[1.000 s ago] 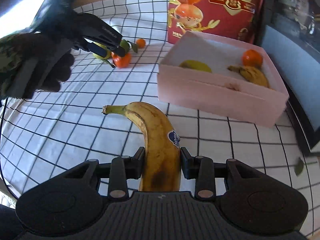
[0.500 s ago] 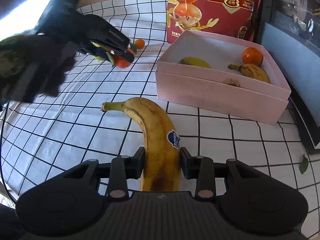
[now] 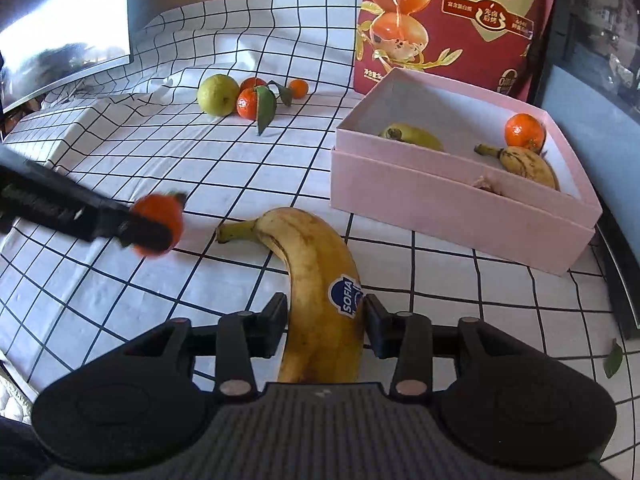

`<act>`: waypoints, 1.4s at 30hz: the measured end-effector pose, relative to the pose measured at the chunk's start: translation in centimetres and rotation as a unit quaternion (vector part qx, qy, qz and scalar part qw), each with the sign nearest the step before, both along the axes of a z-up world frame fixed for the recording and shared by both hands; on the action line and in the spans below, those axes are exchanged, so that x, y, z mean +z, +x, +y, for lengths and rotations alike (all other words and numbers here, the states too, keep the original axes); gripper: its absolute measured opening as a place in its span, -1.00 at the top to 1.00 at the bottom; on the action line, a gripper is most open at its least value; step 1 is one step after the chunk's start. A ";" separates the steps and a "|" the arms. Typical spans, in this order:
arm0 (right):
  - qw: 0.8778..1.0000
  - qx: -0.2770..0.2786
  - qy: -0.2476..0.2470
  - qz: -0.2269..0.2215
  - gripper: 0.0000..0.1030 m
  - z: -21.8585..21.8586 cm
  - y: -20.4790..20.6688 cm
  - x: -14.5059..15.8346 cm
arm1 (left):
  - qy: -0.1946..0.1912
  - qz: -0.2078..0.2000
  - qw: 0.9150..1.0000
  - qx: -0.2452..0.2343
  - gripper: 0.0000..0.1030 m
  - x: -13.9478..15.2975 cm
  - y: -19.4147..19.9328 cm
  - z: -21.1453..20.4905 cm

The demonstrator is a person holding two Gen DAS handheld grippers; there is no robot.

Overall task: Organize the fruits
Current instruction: 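Carry the banana into the pink box and open the right tool while the left tool grasps a leafy mandarin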

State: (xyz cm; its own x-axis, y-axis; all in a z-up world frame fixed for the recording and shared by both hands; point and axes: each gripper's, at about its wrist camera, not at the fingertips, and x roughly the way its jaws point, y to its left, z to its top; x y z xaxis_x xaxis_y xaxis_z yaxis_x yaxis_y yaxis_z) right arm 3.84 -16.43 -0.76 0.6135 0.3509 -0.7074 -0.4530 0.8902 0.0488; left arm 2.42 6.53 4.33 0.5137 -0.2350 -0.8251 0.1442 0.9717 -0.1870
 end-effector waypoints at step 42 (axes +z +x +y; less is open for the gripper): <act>0.992 -0.112 0.035 -0.050 0.31 -7.1 15.7 12.6 | -0.074 -0.091 0.993 -0.024 0.05 7.5 2.6 -2.1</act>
